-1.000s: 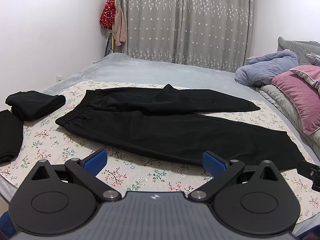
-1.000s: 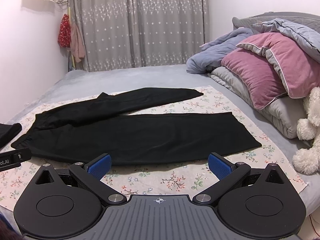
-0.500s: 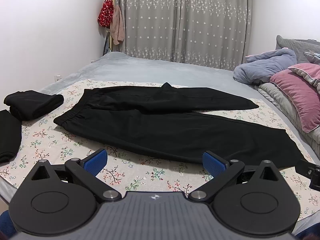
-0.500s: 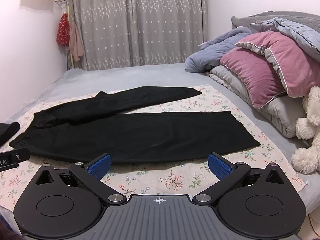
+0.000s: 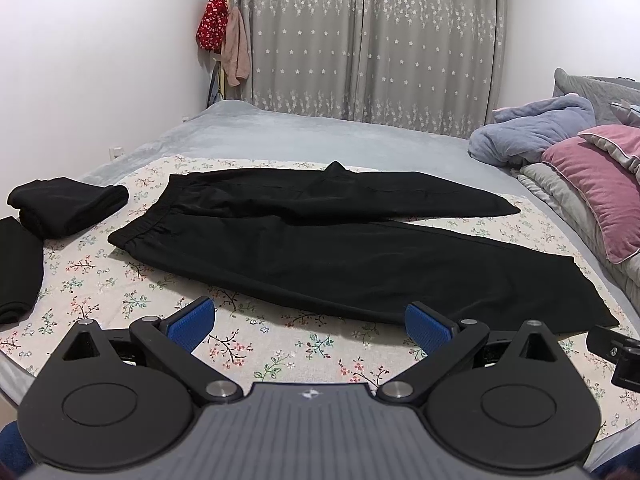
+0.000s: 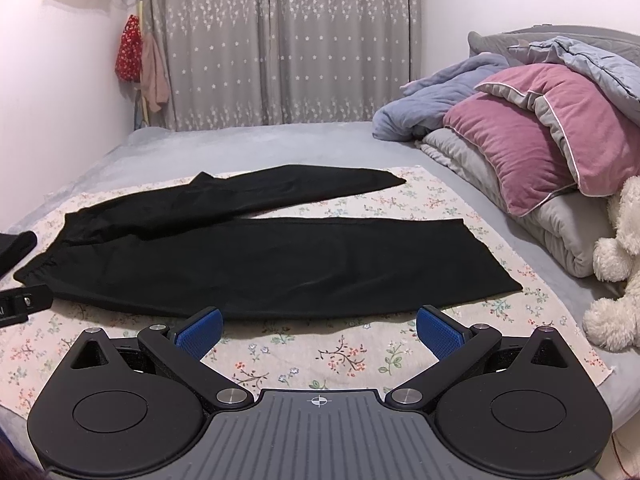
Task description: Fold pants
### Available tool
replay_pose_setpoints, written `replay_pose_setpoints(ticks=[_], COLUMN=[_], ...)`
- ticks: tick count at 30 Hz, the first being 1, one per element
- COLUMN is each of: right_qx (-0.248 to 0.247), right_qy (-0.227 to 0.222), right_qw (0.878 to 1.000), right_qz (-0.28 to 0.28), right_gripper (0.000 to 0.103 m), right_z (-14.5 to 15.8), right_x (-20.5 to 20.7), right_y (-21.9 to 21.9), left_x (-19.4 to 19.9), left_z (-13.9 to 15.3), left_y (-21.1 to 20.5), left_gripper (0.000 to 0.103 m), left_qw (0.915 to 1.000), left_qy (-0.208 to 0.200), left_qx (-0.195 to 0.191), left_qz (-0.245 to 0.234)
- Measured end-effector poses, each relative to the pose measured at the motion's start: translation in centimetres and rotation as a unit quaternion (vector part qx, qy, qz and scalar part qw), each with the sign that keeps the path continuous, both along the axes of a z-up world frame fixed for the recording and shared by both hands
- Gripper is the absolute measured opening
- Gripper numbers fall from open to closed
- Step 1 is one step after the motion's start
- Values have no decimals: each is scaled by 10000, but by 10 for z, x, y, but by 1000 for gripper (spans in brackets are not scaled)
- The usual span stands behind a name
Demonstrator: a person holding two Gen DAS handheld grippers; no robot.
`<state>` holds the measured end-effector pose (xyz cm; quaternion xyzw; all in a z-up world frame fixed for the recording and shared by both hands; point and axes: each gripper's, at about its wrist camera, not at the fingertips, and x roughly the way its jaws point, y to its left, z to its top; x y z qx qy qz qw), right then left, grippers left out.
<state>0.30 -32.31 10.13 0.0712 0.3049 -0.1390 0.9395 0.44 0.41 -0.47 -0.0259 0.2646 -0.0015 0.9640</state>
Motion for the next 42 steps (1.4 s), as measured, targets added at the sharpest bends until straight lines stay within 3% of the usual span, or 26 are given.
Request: replay_pose_setpoints(ticks=[1, 3, 5, 7, 9, 11, 13, 17, 19, 23, 25, 26, 31, 34, 36, 40, 42], right_qx=[-50, -211, -383, -365, 573, 1223, 1561, 1827, 2264, 2871, 2951, 2910, 2671, 2454, 2370, 2341, 2350], right_qy=[5, 5, 149, 504, 770, 212, 81, 512, 620, 801, 793, 793, 783, 736, 673, 577, 528], right_qw=[10000, 9998, 9991, 9962, 9903, 9865, 9796, 9658, 9514, 9170, 9085, 9080, 9131, 9180, 9194, 9200, 9196], right_qz=[35, 52, -134, -605, -1008, -1071, -1262, -1766, -1995, -2650, -2852, -2907, -2979, -3029, -3067, -3090, -3103], right_gripper=[103, 103, 103, 103, 103, 103, 103, 103, 103, 102, 102, 101, 96, 84, 68, 62, 44], right_z=[-4, -56, -82, -107, -114, -115, -121, -146, -158, -178, -180, -180, -182, -181, -181, -184, -185], right_x=[0, -56, -64, -57, -43, -43, -29, 12, 26, 47, 58, 66, 107, 115, 120, 123, 126], right_y=[-1, 50, 58, 39, -1, -28, -49, -75, -90, -116, -129, -131, -129, -132, -131, -134, -136], left_x=[2, 13, 31, 51, 72, 93, 115, 161, 183, 202, 209, 212, 222, 227, 229, 236, 238], left_z=[0, -1, -4, -7, -7, -9, -10, -30, -55, -97, -111, -113, -104, -107, -111, -115, -116], left_y=[4, 21, 47, 81, 114, 140, 166, 215, 242, 284, 298, 302, 290, 288, 291, 294, 291], left_gripper=[103, 103, 103, 103, 103, 103, 103, 103, 103, 103, 103, 103, 103, 103, 103, 103, 103], left_qw=[10000, 9994, 9972, 9917, 9837, 9757, 9688, 9509, 9342, 9070, 8907, 8867, 9004, 9015, 9005, 8991, 9001], left_qy=[11, 57, 263, 420, 552, 731, 849, 1090, 1341, 1380, 1521, 1470, 1202, 1258, 1169, 1047, 1075], left_qx=[-86, -306, -528, -914, -1316, -1586, -1721, -2011, -2358, -2897, -3224, -3344, -3393, -3394, -3483, -3645, -3634], left_qz=[9, 125, 457, 801, 1096, 1321, 1568, 2086, 2318, 2727, 2821, 2836, 2445, 2373, 2326, 2187, 2150])
